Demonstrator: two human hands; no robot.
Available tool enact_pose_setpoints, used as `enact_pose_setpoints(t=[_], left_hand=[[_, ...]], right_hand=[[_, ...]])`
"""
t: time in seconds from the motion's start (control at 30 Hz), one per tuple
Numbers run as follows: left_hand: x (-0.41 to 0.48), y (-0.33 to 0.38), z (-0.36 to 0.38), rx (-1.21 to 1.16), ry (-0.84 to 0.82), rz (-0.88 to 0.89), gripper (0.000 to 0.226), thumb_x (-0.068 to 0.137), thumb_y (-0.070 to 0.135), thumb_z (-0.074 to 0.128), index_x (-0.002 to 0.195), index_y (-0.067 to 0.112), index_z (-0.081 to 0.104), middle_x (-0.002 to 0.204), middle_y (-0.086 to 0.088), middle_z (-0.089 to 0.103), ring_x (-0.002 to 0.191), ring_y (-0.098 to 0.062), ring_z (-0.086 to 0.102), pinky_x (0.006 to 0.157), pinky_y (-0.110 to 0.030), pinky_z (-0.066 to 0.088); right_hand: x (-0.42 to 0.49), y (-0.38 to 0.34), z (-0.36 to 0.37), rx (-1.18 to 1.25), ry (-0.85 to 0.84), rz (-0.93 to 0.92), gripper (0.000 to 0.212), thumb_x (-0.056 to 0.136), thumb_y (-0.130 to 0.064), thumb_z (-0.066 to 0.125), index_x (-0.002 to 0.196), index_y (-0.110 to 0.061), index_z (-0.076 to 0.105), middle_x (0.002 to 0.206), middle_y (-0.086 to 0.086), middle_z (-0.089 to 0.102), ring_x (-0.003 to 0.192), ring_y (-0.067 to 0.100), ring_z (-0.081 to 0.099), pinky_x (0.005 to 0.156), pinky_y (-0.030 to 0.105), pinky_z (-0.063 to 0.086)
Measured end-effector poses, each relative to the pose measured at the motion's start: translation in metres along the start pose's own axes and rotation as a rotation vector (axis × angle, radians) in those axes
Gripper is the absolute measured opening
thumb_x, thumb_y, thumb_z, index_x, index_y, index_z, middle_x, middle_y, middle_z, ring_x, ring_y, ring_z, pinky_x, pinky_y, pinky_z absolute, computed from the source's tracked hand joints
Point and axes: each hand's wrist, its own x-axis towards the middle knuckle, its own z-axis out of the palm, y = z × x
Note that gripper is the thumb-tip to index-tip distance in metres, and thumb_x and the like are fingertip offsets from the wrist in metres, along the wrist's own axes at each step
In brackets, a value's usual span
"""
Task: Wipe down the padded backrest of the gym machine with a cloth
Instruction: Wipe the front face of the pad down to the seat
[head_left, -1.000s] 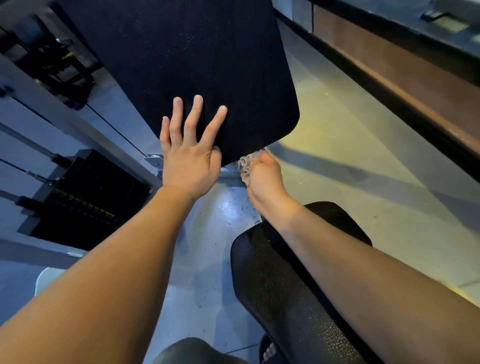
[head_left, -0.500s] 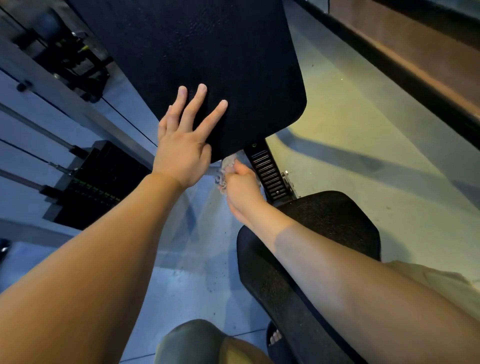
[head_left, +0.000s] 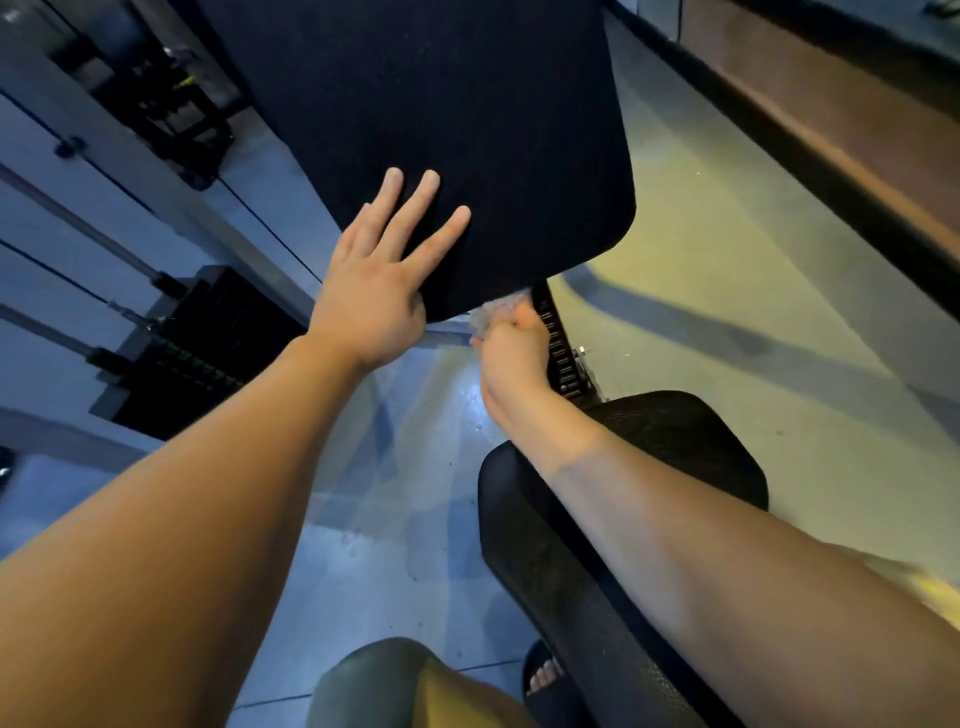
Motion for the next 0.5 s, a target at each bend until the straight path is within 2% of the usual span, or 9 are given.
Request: enact_pose_setpoints(t=[0.03,0.07,0.1,0.13,0.2,0.27,0.4,0.5], left_hand=[[0.000,0.001,0.000,0.002,-0.002,-0.001,0.089,0.078,-0.002,0.047,0.159,0.029,0.027,0.168,-0.004,0.010,0.155,-0.033,-0.002,0.124,-0.043,0.002],[0.000,0.003,0.001,0.000,-0.006,-0.004,0.088,0.078,-0.001,0.046,0.159,0.029,0.026,0.168,-0.005,0.009,0.155,-0.034,-0.003,0.124,-0.045,0.003],[0.000,0.005,0.001,-0.003,-0.013,-0.008,0.087,0.079,-0.001,0.046,0.159,0.029,0.026,0.168,-0.005,0.009,0.155,-0.034,-0.003,0.124,-0.046,0.003],[0.000,0.005,0.000,-0.006,-0.020,-0.010,0.087,0.080,0.000,0.046,0.159,0.029,0.025,0.169,-0.005,0.008,0.155,-0.034,-0.004,0.124,-0.045,0.002],[-0.001,0.001,-0.003,-0.008,-0.024,0.002,0.089,0.079,-0.003,0.048,0.159,0.029,0.025,0.169,-0.004,0.007,0.155,-0.032,-0.004,0.123,-0.041,0.000],[-0.001,-0.002,-0.003,-0.007,-0.002,0.024,0.091,0.077,-0.007,0.049,0.158,0.029,0.028,0.168,-0.004,0.010,0.155,-0.032,-0.002,0.122,-0.040,0.002],[-0.002,0.003,0.001,-0.027,0.016,0.000,0.089,0.078,-0.007,0.047,0.158,0.028,0.029,0.168,-0.005,0.011,0.155,-0.033,-0.002,0.123,-0.042,0.001],[-0.002,-0.002,-0.004,-0.024,-0.012,0.026,0.087,0.079,-0.005,0.046,0.158,0.028,0.029,0.168,-0.004,0.011,0.155,-0.033,-0.001,0.123,-0.042,0.004]], right_hand=[[-0.006,0.007,0.006,0.003,-0.064,0.038,0.032,0.098,0.004,0.039,0.112,-0.015,0.061,0.097,0.004,0.060,0.084,0.016,0.056,0.067,0.022,0.043],[-0.014,0.010,0.010,0.005,-0.125,0.092,0.034,0.099,0.003,0.040,0.120,-0.016,0.059,0.099,0.005,0.060,0.086,0.017,0.055,0.067,0.021,0.043],[-0.021,0.010,0.011,0.027,-0.161,0.145,0.039,0.102,0.002,0.039,0.132,-0.014,0.057,0.101,0.005,0.060,0.086,0.016,0.055,0.066,0.020,0.043],[-0.023,0.008,0.008,0.076,-0.177,0.178,0.040,0.103,0.004,0.036,0.133,-0.009,0.057,0.097,0.006,0.061,0.081,0.014,0.055,0.064,0.019,0.043],[-0.018,-0.004,-0.005,0.204,-0.173,0.184,0.039,0.100,0.011,0.029,0.109,-0.004,0.063,0.081,0.007,0.058,0.066,0.012,0.051,0.056,0.017,0.038],[-0.010,-0.020,-0.016,0.326,-0.152,0.178,0.039,0.101,0.010,0.027,0.090,-0.008,0.059,0.076,0.006,0.056,0.063,0.012,0.050,0.057,0.018,0.036],[-0.011,-0.031,-0.003,0.556,-0.122,0.398,0.038,0.100,0.011,0.024,0.087,-0.010,0.051,0.081,0.006,0.049,0.068,0.014,0.046,0.063,0.021,0.034],[-0.005,-0.033,0.007,0.641,-0.072,0.468,0.042,0.096,0.013,0.021,0.088,-0.011,0.054,0.083,0.006,0.049,0.070,0.014,0.043,0.065,0.020,0.034]])
